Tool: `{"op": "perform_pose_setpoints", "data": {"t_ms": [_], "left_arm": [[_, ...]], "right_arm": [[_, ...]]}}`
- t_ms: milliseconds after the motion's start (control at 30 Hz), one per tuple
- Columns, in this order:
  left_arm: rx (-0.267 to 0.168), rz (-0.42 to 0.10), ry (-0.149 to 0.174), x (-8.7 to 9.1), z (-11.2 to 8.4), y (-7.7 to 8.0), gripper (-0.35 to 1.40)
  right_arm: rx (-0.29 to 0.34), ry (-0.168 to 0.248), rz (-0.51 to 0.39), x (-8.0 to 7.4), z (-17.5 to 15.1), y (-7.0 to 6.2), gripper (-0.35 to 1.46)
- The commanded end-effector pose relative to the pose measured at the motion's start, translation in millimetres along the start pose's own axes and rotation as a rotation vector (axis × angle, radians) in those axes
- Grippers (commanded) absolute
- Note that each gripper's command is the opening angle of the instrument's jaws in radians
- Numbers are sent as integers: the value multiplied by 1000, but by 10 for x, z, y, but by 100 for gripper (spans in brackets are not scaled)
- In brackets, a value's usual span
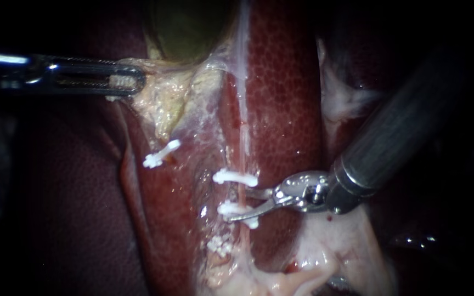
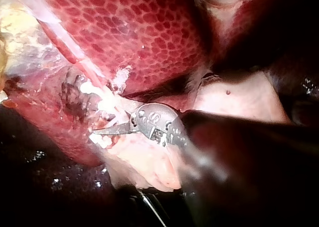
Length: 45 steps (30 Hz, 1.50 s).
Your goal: Go to the cutting position right tube
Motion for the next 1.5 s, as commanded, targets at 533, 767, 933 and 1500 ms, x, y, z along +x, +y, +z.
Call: {"op": "perform_pose_setpoints", "data": {"t_ms": [533,767,933,1500], "left_arm": [[-1,0,-1,0,1,-1,-35],[-2,0,-1,0,2,-2,-35],[-2,0,-1,0,2,-2,-35],[-3,0,-1,1,2,-2,-35]], "right_arm": [[84,47,-4,25,30,-2,143],[91,64,-3,32,38,1,143],[94,65,-5,34,40,2,143],[95,65,-5,33,39,3,143]]}}
